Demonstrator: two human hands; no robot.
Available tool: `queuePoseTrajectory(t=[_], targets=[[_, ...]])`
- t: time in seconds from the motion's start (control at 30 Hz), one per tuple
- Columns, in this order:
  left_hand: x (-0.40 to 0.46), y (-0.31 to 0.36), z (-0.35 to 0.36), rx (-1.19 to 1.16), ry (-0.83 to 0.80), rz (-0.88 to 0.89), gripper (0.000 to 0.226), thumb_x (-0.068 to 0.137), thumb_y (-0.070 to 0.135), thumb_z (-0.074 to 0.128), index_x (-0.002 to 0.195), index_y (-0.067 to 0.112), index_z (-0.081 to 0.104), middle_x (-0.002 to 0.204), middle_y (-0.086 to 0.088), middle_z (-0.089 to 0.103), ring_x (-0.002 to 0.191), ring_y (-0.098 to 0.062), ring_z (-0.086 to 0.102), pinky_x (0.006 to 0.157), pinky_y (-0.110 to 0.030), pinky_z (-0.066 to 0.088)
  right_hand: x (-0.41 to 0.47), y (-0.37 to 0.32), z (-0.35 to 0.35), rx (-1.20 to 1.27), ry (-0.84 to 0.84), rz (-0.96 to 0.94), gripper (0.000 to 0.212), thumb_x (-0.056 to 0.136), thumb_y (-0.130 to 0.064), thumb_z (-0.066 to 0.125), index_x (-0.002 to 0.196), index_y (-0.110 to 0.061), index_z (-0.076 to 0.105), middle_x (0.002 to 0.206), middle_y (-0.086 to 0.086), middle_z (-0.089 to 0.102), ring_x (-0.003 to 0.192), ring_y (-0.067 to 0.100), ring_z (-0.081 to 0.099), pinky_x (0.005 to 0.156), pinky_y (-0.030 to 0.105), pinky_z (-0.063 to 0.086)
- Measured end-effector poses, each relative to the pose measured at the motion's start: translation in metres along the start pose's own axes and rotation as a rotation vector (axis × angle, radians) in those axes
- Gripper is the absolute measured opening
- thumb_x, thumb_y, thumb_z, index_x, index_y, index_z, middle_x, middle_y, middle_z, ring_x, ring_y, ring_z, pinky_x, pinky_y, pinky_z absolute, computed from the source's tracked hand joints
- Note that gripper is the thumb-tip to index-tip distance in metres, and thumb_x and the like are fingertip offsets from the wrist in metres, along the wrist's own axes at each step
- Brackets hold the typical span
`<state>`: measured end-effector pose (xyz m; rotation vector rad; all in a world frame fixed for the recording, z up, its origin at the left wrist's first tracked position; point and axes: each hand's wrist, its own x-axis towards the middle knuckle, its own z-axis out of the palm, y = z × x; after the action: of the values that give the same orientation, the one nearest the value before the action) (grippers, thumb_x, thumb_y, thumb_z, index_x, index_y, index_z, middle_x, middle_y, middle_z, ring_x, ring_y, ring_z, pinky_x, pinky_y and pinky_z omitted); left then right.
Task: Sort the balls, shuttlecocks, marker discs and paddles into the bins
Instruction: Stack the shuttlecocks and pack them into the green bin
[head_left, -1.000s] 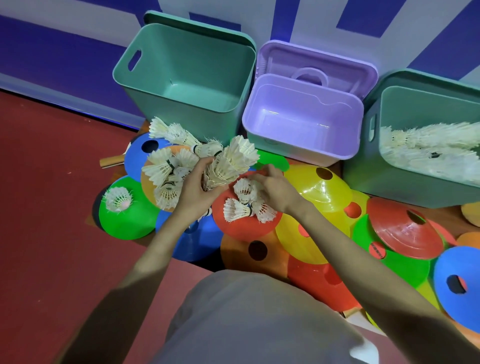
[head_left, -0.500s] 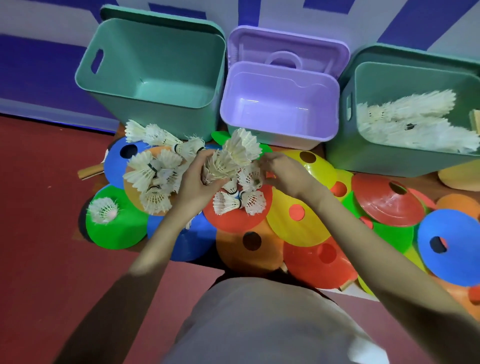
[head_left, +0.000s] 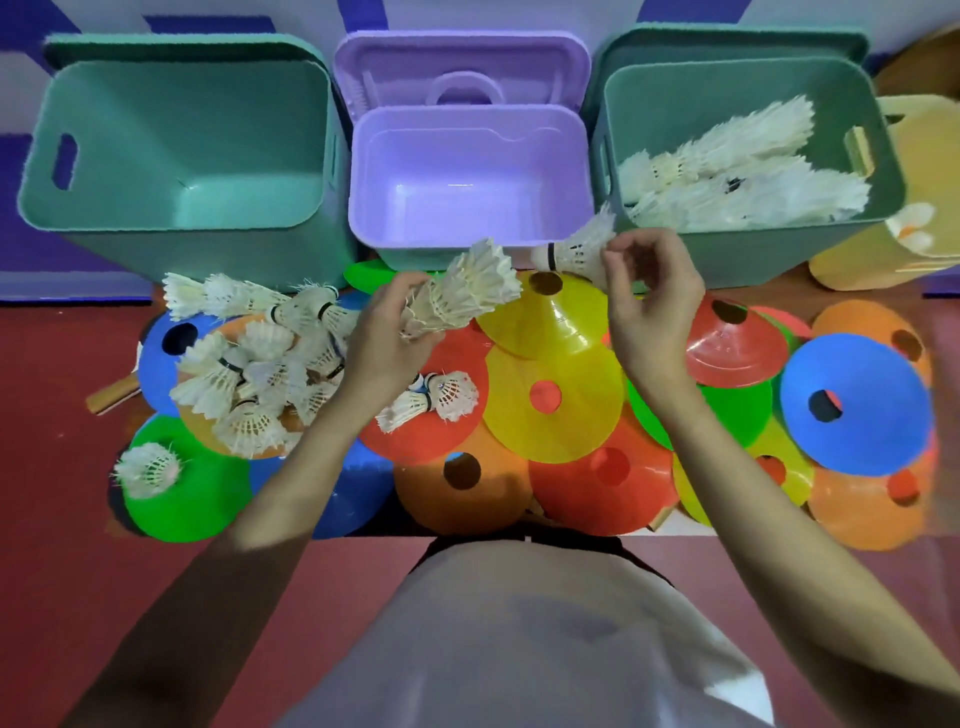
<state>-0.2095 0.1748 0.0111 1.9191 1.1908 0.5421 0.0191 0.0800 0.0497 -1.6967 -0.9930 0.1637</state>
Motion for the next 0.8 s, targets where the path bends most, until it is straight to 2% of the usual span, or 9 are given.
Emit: queuePoseTrajectory(t=[0.07, 0.17, 0.3, 0.4, 0.47, 0.63, 0.7, 0.8], targets=[[0.007, 0.007, 0.009, 0.023, -0.016, 0.014, 0.055, 0.076, 0.008, 0.077, 0.125, 0.018, 0.052, 0.118, -0.004, 0.061, 0.103, -0.018, 0.060, 0.083, -0.030, 0.049, 0.006, -0.003, -0.007, 0.082, 0.019, 0.007, 0.004, 0.087, -0.002, 0.061, 0.088, -0.006, 0.061, 0.083, 0.005, 0.062, 0.072, 0.016, 0.057, 0.068, 0.023, 0.046], [0.015, 0.025, 0.023, 0.010, -0.040, 0.057, 0.052, 0.078, 0.009, 0.076, 0.123, 0.019, 0.053, 0.116, -0.005, 0.061, 0.098, -0.014, 0.062, 0.078, -0.021, 0.049, 0.013, 0.001, -0.014, 0.156, -0.069, 0.007, 0.006, 0.085, 0.000, 0.064, 0.087, -0.004, 0.061, 0.078, 0.001, 0.061, 0.068, 0.011, 0.054, 0.065, 0.021, 0.044], [0.032, 0.055, 0.043, 0.053, -0.076, 0.121, 0.047, 0.078, 0.014, 0.076, 0.121, 0.020, 0.056, 0.112, -0.003, 0.061, 0.098, -0.016, 0.060, 0.079, -0.035, 0.051, 0.027, 0.018, -0.027, 0.198, -0.182, 0.062, 0.009, 0.083, 0.001, 0.066, 0.084, -0.008, 0.063, 0.076, -0.004, 0.062, 0.069, 0.007, 0.057, 0.066, 0.021, 0.046], [0.057, 0.083, 0.057, 0.101, -0.095, 0.163, 0.047, 0.074, 0.015, 0.076, 0.119, 0.014, 0.060, 0.107, -0.008, 0.062, 0.099, -0.023, 0.058, 0.079, -0.037, 0.047, 0.049, 0.038, -0.045, 0.238, -0.144, 0.147, 0.013, 0.082, -0.003, 0.066, 0.081, -0.016, 0.063, 0.077, -0.001, 0.064, 0.070, 0.012, 0.058, 0.068, 0.027, 0.048], [0.078, 0.103, 0.067, 0.138, -0.077, 0.199, 0.048, 0.072, 0.019, 0.076, 0.117, 0.016, 0.062, 0.107, -0.007, 0.063, 0.099, -0.022, 0.058, 0.079, -0.032, 0.044, 0.069, 0.051, -0.058, 0.244, -0.105, 0.181, 0.018, 0.081, -0.005, 0.065, 0.081, -0.022, 0.060, 0.077, -0.001, 0.063, 0.070, 0.013, 0.056, 0.067, 0.025, 0.047], [0.142, 0.148, 0.098, 0.277, -0.103, 0.298, 0.050, 0.069, 0.012, 0.072, 0.118, 0.016, 0.063, 0.111, -0.008, 0.063, 0.105, -0.024, 0.053, 0.077, -0.020, 0.033, 0.126, 0.082, -0.087, 0.213, -0.040, 0.171, 0.021, 0.081, -0.005, 0.065, 0.096, -0.017, 0.056, 0.071, 0.003, 0.060, 0.068, 0.015, 0.059, 0.061, 0.018, 0.043], [0.168, 0.165, 0.112, 0.332, -0.140, 0.310, 0.051, 0.068, 0.016, 0.077, 0.117, 0.015, 0.064, 0.111, -0.008, 0.064, 0.106, -0.026, 0.054, 0.076, -0.021, 0.032, 0.149, 0.096, -0.095, 0.166, -0.021, 0.165, 0.023, 0.080, -0.006, 0.065, 0.100, -0.014, 0.059, 0.068, 0.002, 0.061, 0.065, 0.012, 0.060, 0.062, 0.017, 0.043], [0.204, 0.183, 0.138, 0.354, -0.177, 0.285, 0.054, 0.066, 0.019, 0.083, 0.116, 0.018, 0.065, 0.113, -0.004, 0.066, 0.109, -0.025, 0.055, 0.086, -0.028, 0.038, 0.181, 0.118, -0.101, 0.087, 0.002, 0.185, 0.020, 0.078, -0.008, 0.062, 0.098, -0.012, 0.065, 0.065, -0.009, 0.058, 0.061, 0.000, 0.056, 0.063, 0.014, 0.044]])
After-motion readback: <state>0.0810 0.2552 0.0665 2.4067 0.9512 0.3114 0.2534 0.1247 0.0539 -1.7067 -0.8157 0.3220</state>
